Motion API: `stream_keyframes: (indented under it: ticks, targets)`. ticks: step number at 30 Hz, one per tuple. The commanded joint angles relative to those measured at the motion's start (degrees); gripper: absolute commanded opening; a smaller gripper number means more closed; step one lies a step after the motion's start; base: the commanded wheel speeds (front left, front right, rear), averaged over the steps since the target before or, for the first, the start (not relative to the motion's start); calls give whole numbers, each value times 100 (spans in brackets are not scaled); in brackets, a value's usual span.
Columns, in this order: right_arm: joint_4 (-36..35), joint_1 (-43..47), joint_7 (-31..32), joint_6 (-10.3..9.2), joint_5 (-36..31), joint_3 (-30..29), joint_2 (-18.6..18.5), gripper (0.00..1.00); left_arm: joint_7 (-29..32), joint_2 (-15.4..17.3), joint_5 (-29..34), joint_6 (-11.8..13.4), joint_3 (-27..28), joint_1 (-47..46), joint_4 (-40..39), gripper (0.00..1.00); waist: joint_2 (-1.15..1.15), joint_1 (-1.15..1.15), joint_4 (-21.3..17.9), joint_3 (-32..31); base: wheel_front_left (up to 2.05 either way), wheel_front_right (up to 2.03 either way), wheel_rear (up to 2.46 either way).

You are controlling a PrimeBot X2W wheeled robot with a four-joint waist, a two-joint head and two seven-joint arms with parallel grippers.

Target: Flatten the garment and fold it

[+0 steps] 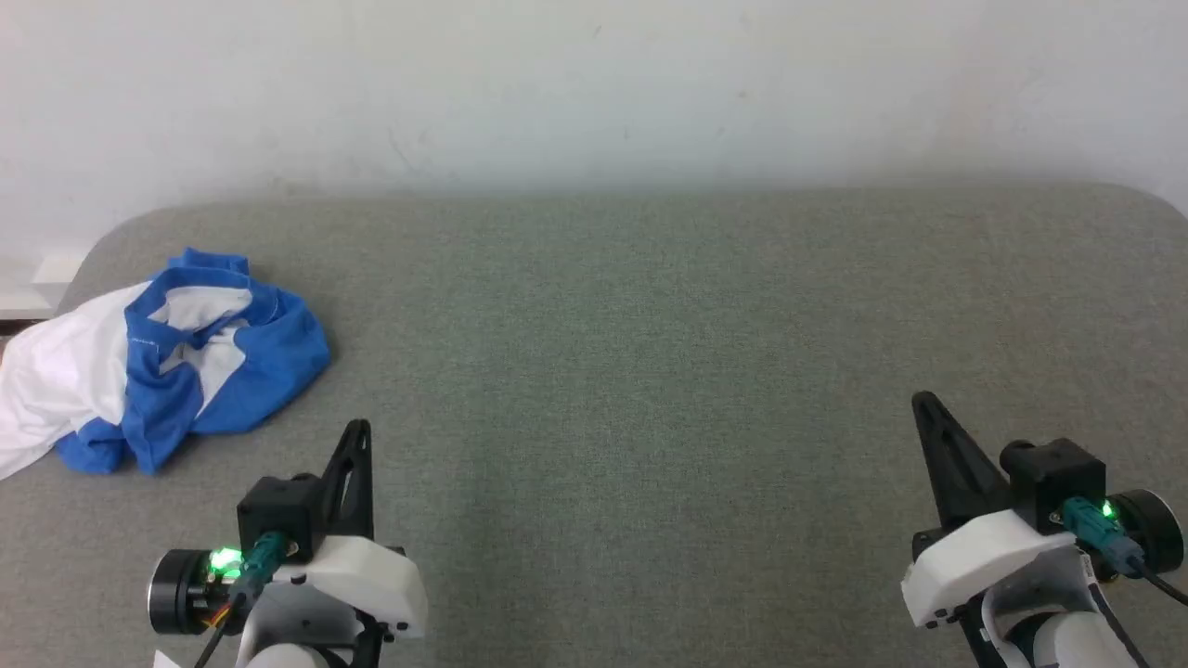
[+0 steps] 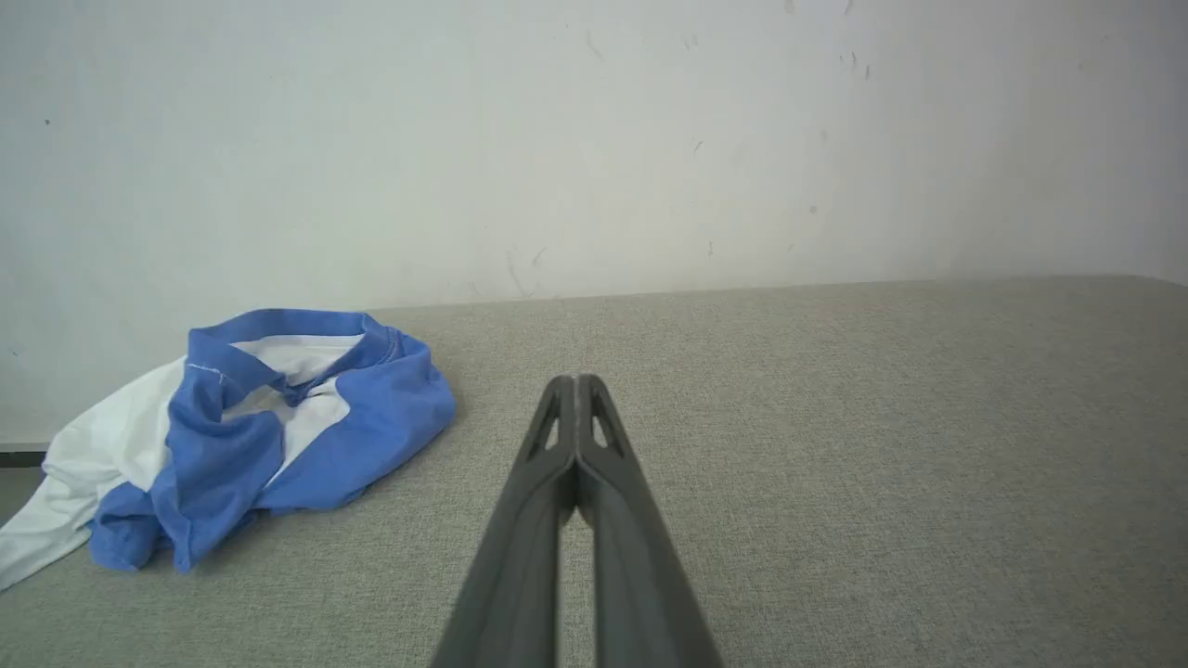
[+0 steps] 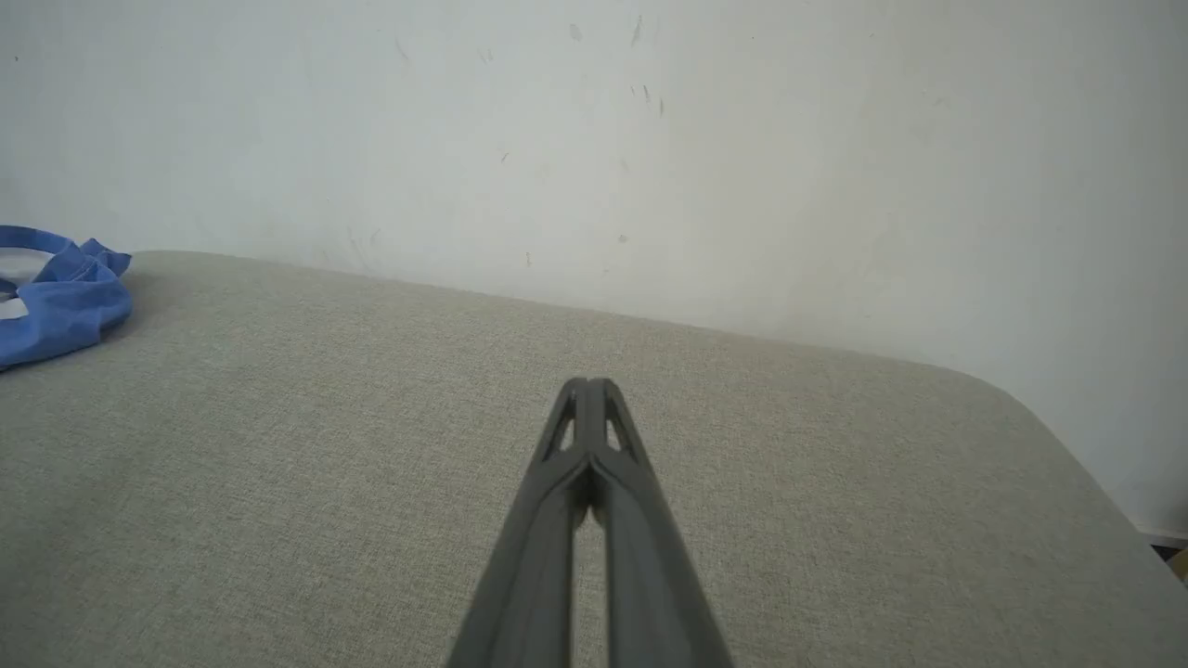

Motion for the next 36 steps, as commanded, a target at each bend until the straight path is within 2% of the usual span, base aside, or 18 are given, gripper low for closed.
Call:
stream_keyframes:
  ticks: [1,26,27,36]
  targets:
    - [-38,81,3,-5,-42,-13,18,0,1,-29,36,-46,21,29,-30,0,0,0,0,0,0,0,0]
    - [-38,81,3,-5,-42,-13,18,0,1,-29,36,-46,21,29,-30,0,0,0,0,0,0,0,0]
    - [3,-2,0,0,2,0,0,100,0,1,-1,2,-1,0,2,100,0,0,0,0,0,0,0]
    - [6,19,-53,0,77,-46,-3,100,-53,1,-31,46,-47,16,-20,100,0,0,0,4,0,0,0]
